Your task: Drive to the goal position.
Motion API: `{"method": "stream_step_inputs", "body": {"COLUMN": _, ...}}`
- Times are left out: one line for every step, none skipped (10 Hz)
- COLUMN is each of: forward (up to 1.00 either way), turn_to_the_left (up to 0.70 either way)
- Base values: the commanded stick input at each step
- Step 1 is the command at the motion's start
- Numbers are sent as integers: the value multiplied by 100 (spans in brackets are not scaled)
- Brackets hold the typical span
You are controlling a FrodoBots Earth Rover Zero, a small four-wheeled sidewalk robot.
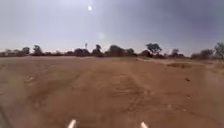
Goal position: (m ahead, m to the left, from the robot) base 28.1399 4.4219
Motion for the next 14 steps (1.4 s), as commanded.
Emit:
{"method": "stream_step_inputs", "body": {"forward": 70, "turn_to_the_left": 0}}
{"method": "stream_step_inputs", "body": {"forward": 70, "turn_to_the_left": 0}}
{"method": "stream_step_inputs", "body": {"forward": 70, "turn_to_the_left": 0}}
{"method": "stream_step_inputs", "body": {"forward": 70, "turn_to_the_left": 0}}
{"method": "stream_step_inputs", "body": {"forward": 70, "turn_to_the_left": 0}}
{"method": "stream_step_inputs", "body": {"forward": 70, "turn_to_the_left": 0}}
{"method": "stream_step_inputs", "body": {"forward": 70, "turn_to_the_left": 0}}
{"method": "stream_step_inputs", "body": {"forward": 70, "turn_to_the_left": 0}}
{"method": "stream_step_inputs", "body": {"forward": 70, "turn_to_the_left": 0}}
{"method": "stream_step_inputs", "body": {"forward": 70, "turn_to_the_left": 0}}
{"method": "stream_step_inputs", "body": {"forward": 70, "turn_to_the_left": 0}}
{"method": "stream_step_inputs", "body": {"forward": 70, "turn_to_the_left": 0}}
{"method": "stream_step_inputs", "body": {"forward": 70, "turn_to_the_left": 0}}
{"method": "stream_step_inputs", "body": {"forward": 70, "turn_to_the_left": 0}}
